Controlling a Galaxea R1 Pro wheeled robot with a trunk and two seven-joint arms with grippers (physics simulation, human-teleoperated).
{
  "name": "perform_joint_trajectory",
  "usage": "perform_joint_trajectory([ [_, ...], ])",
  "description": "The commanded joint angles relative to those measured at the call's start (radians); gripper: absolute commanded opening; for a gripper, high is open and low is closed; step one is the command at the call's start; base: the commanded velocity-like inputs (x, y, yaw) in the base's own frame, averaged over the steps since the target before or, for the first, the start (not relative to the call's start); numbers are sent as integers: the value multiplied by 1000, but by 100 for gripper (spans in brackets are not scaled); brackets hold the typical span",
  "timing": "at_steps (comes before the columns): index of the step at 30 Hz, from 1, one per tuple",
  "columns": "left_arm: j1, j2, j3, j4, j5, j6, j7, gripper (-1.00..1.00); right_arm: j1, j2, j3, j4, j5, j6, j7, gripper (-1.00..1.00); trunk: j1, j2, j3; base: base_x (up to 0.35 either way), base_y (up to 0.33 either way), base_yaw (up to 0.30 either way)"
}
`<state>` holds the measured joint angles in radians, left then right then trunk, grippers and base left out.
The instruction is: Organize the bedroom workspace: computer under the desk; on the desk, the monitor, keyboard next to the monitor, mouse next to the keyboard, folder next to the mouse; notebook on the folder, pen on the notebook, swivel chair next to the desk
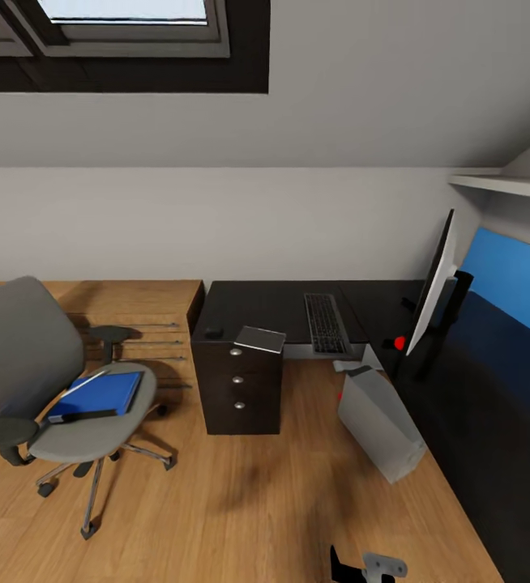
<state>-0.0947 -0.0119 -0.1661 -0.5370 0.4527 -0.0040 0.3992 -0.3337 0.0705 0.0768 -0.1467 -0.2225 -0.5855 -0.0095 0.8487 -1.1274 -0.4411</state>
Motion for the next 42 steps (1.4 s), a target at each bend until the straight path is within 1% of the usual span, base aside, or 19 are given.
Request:
perform_joint_trajectory([
  [1,0,1,-7,-1,9,0,8,100,-1,0,8,1,-10,-4,-1,100,-4,7,2,0,0,-32],
  [11,0,-2,-7,0,10,0,7,100,-1,2,8,1,-9,-4,-1,100,-42,77,34,0,0,-10],
  [20,0,-2,-7,23,10,0,6,100,-1,2,8,1,-9,-3,0,100,-77,140,62,0,0,-1],
  [24,0,-3,-7,29,10,-1,-4,100,-1,3,8,2,-9,-2,0,100,-92,168,74,0,0,0],
  [32,0,-2,-7,34,10,-4,-40,100,-1,20,10,24,-6,-2,0,100,-123,224,99,0,0,0],
  [42,0,-3,-7,42,6,-7,-50,100,-1,28,9,30,-5,-3,0,100,-161,294,131,0,0,0],
])
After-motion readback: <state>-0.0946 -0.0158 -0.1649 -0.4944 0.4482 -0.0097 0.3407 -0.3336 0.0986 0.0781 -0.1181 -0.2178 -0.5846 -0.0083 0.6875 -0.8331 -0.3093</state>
